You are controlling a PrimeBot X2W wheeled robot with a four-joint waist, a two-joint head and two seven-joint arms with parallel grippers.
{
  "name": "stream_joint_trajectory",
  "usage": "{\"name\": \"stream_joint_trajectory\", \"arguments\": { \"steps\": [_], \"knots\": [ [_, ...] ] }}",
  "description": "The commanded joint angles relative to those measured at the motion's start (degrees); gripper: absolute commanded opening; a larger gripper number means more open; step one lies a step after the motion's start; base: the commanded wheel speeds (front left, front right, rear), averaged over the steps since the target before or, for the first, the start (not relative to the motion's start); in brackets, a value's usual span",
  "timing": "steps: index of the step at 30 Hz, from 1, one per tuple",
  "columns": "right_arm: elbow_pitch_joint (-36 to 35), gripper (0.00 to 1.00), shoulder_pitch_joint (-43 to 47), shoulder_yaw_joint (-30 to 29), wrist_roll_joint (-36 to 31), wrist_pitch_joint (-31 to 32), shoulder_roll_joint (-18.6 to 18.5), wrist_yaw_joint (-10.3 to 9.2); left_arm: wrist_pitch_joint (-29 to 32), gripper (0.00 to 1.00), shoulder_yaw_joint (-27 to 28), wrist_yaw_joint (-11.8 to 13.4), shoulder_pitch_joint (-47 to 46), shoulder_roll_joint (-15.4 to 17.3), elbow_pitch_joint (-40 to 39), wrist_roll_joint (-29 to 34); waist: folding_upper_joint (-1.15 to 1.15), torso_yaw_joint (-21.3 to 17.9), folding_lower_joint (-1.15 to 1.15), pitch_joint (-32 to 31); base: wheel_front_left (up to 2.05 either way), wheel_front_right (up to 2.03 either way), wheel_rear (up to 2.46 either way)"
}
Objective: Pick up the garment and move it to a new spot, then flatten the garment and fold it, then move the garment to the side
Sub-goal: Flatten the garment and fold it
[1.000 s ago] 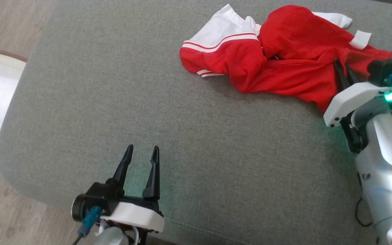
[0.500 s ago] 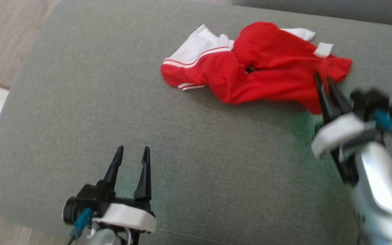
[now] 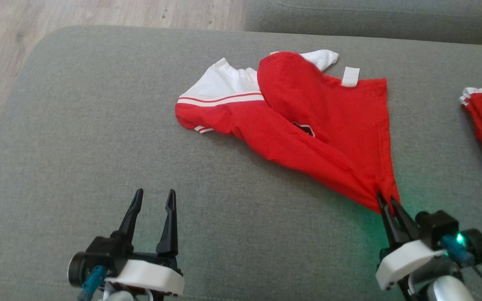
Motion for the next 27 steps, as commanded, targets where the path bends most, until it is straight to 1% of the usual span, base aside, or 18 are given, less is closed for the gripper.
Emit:
{"name": "stream_joint_trajectory", "arguments": {
  "steps": [1, 3, 4, 5, 6, 10, 14, 17, 20, 22, 26, 27],
  "knots": [
    [-1.2, 0.00, -0.7, 0.7, -0.5, -1.0, -0.1, 0.37, 0.0, 1.00, 2.6, 0.5, -1.2, 1.3, -2.1, 0.0, 0.00, -0.2, 0.01, -0.3, 0.00, 0.00, 0.00],
    [0.2, 0.00, 0.1, -0.2, -0.8, -1.8, 0.4, 0.37, 0.2, 1.00, 2.5, 0.6, -1.1, 1.4, -2.3, 0.1, 0.00, -0.3, 0.01, -0.6, 0.00, 0.00, 0.00],
    [0.9, 0.39, 0.5, -0.6, -1.1, -2.1, 0.6, 0.37, 0.3, 1.00, 2.4, 0.7, -0.9, 1.4, -2.4, 0.1, 0.00, -0.3, 0.01, -0.8, 0.00, 0.00, 0.00],
    [1.5, 0.83, 0.9, -1.2, -1.2, -2.4, 0.7, 0.37, 0.3, 1.00, 2.3, 0.8, -0.8, 1.4, -2.5, 0.1, 0.00, -0.2, 0.01, -1.0, 0.00, 0.00, 0.00],
    [2.0, 1.00, 1.3, -1.9, -1.2, -2.6, 0.8, 0.37, 0.4, 1.00, 2.2, 0.8, -0.7, 1.4, -2.6, 0.1, 0.00, -0.1, 0.01, -1.2, 0.00, 0.00, 0.00],
    [2.3, 1.00, 3.1, -4.9, -1.0, -2.7, 1.1, 0.37, 0.4, 1.00, 1.9, 0.8, -0.1, 1.3, -2.7, -0.1, 0.00, 0.7, 0.01, -1.9, 0.00, 0.00, 0.00],
    [-1.1, 1.00, 2.8, -6.3, 1.1, -1.3, 0.6, 0.37, 0.3, 1.00, 1.6, 0.8, 0.3, 1.1, -2.8, -0.2, 0.00, 2.3, 0.01, -2.3, 0.00, 0.00, 0.00],
    [-5.3, 1.00, -0.3, -4.1, 2.3, 1.6, -1.3, 0.37, 0.3, 1.00, 1.4, 0.6, 0.2, 0.9, -2.8, -0.3, 0.00, 3.7, 0.01, -2.1, 0.00, 0.00, 0.00],
    [-7.8, 1.00, -5.8, -0.6, 3.7, 5.2, -3.3, 0.37, 0.2, 1.00, 1.1, 0.4, -0.1, 0.4, -2.8, -0.2, 0.00, 5.5, 0.01, -1.4, 0.00, 0.00, 0.00],
    [-7.4, 1.00, -10.3, 1.5, 5.6, 8.2, -3.8, 0.37, 0.1, 1.00, 0.9, 0.3, -0.6, 0.0, -2.9, 0.1, 0.00, 6.9, 0.01, -0.5, 0.00, 0.00, 0.00],
    [-2.7, 1.00, -19.8, 6.1, 8.3, 13.4, -5.0, 0.37, -0.1, 1.00, 0.3, -0.2, -1.8, -1.2, -3.0, 0.5, 0.00, 10.2, 0.01, 1.7, 0.00, 0.00, 0.00],
    [-2.7, 1.00, -19.8, 6.1, 8.3, 13.4, -5.0, 0.37, -0.1, 1.00, 0.3, -0.2, -1.8, -1.2, -3.0, 0.5, 0.00, 10.2, 0.01, 1.7, 0.00, 0.00, 0.00]
  ]
}}
